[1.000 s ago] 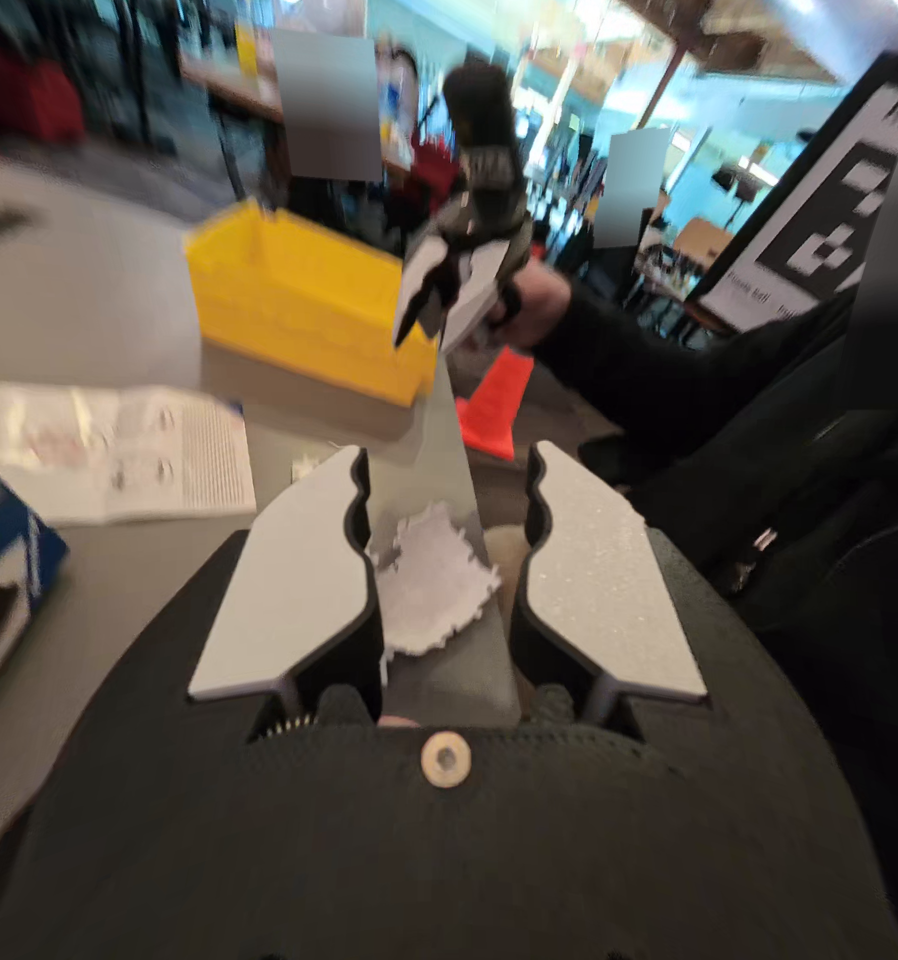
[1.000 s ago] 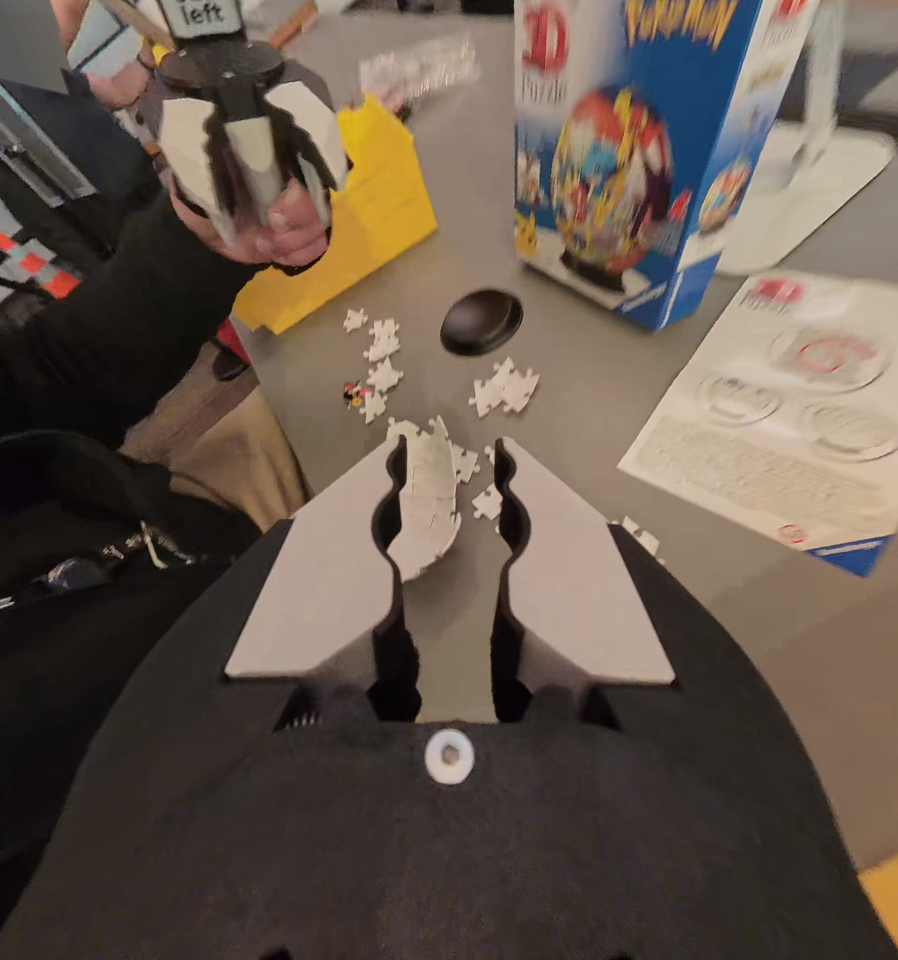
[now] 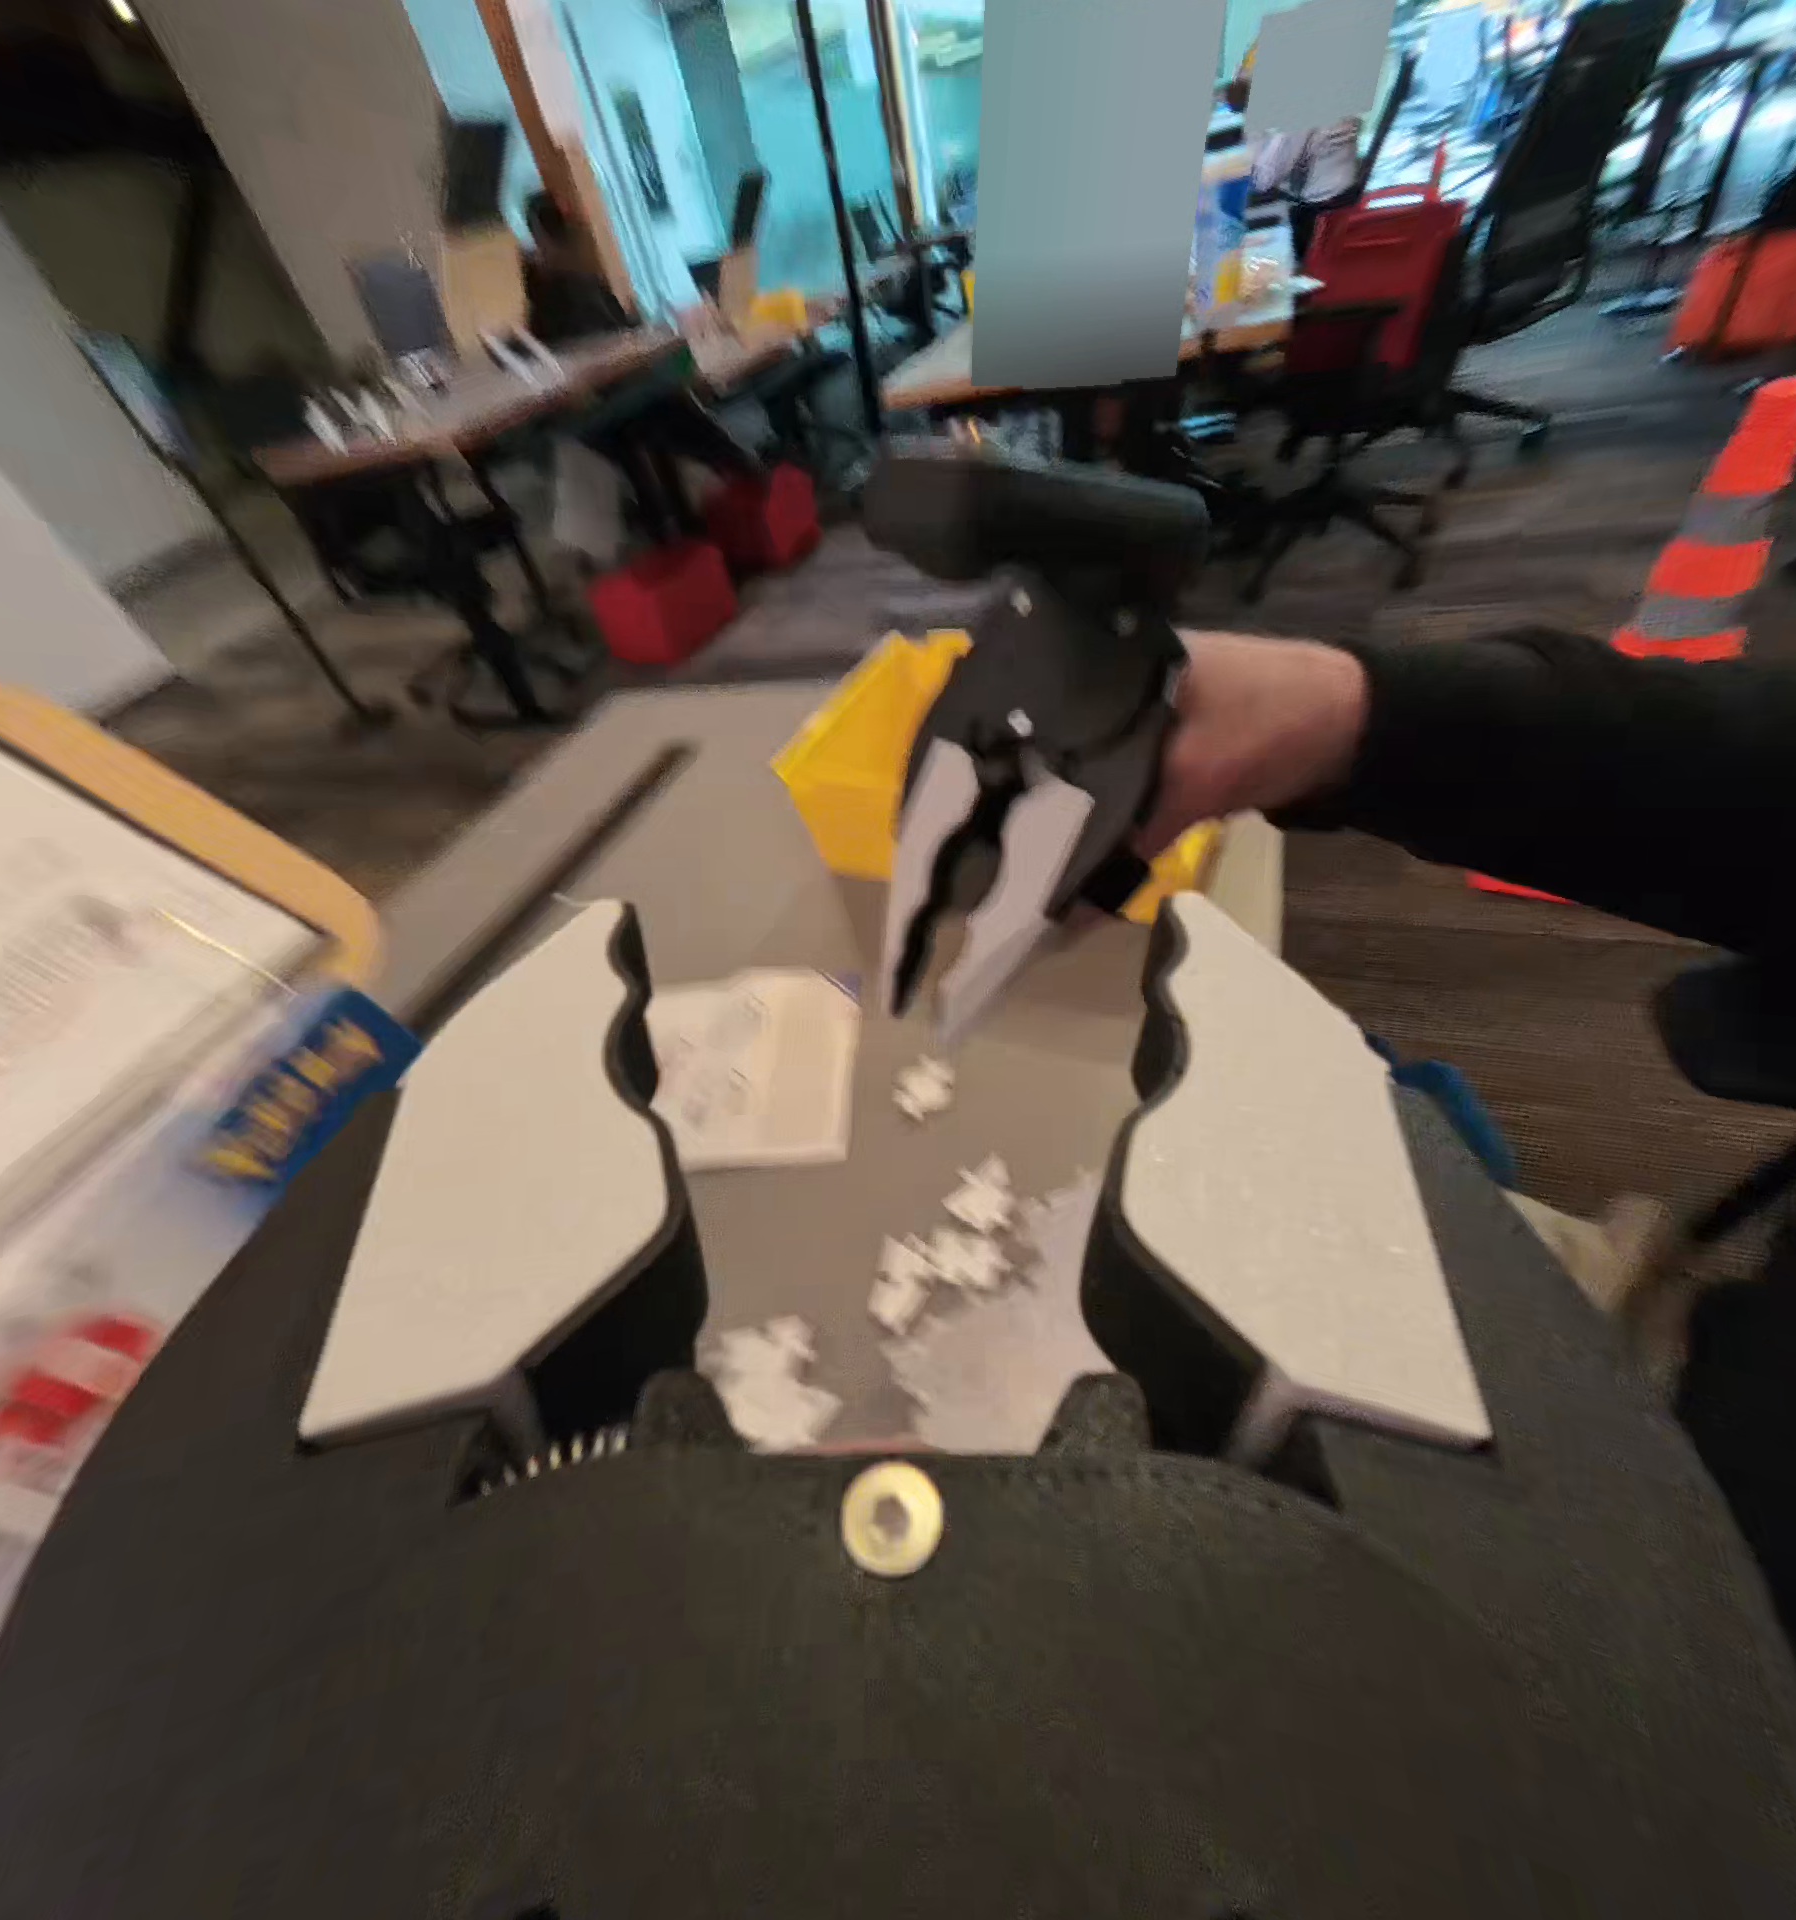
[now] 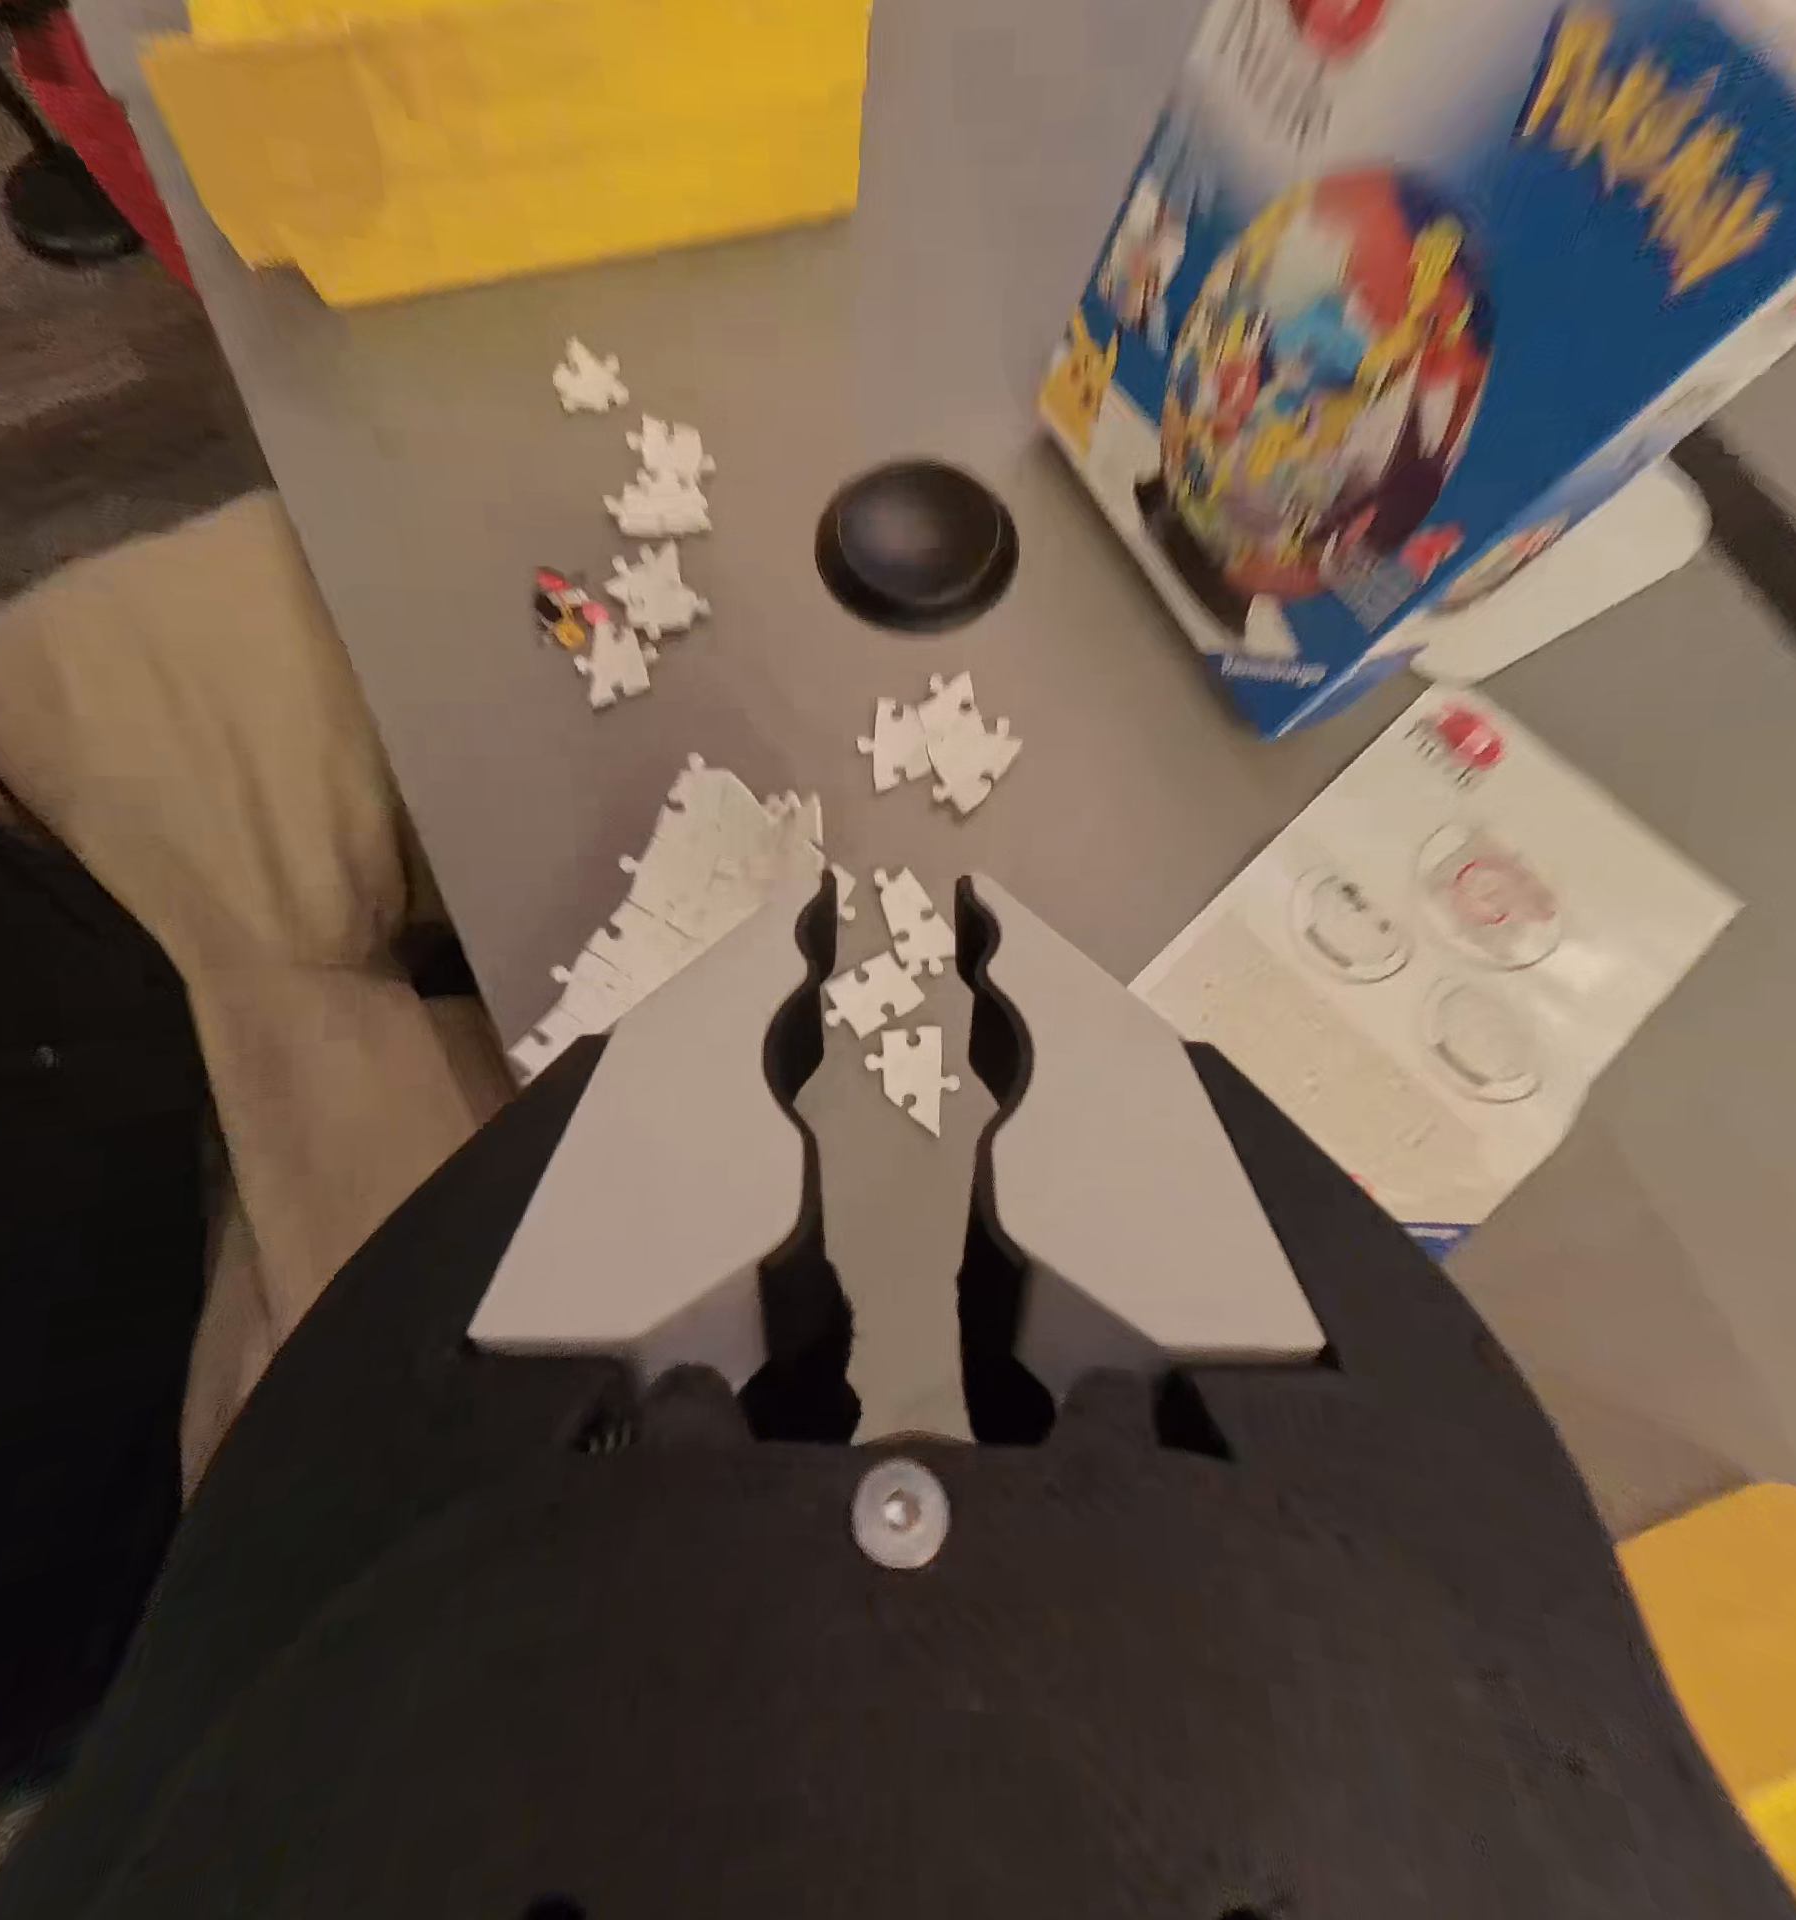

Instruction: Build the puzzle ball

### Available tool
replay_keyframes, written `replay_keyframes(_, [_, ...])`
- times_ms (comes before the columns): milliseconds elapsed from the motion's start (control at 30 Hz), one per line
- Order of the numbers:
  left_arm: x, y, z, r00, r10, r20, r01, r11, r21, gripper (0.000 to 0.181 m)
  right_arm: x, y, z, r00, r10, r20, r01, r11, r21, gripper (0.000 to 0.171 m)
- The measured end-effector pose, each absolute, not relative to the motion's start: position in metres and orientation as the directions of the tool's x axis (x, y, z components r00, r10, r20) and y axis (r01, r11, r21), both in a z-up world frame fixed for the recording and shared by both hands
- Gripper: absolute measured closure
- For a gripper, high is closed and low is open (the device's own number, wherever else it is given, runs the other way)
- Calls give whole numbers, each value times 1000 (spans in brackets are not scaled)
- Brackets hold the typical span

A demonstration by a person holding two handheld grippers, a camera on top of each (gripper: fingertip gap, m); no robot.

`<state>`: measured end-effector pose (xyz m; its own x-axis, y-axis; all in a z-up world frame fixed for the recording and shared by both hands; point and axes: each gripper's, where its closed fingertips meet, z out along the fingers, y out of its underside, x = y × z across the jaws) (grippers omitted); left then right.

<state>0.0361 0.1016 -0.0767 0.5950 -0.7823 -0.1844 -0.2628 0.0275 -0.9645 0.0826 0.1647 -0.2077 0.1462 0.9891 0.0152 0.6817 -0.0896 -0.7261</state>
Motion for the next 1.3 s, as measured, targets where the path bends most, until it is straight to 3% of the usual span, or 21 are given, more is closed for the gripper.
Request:
replay_keyframes(33, [31,104,-109,585,-807,-83,-234,-70,-970,97,82,171,-226,144,990,-12,704,-110,-701,149])
replay_keyframes(200, [-3,123,-267,621,-762,183,-317,-458,-830,113,75,192,-300,116,979,-165,766,-194,-613,142])
replay_keyframes(267, [1,123,-287,604,-749,274,-282,-522,-805,115,69,192,-317,79,978,-193,782,-181,-596,141])
replay_keyframes(400, [6,113,-335,571,-759,313,-418,-597,-685,120,69,195,-339,49,977,-206,829,-155,-537,143])
replay_keyframes(600, [21,102,-357,512,-767,387,-455,-624,-635,148,78,188,-349,13,975,-222,852,-128,-508,143])
replay_keyframes(800, [20,98,-347,480,-721,500,-365,-682,-634,178,76,183,-344,-2,974,-228,836,-124,-535,144])
replay_keyframes(1133, [-18,93,-354,614,-515,598,-178,-829,-531,179,98,173,-344,29,973,-229,845,-146,-515,139])
replay_keyframes(1300, [-35,83,-359,648,-463,604,-153,-857,-493,178,74,156,-352,-64,982,-178,849,-40,-526,138])
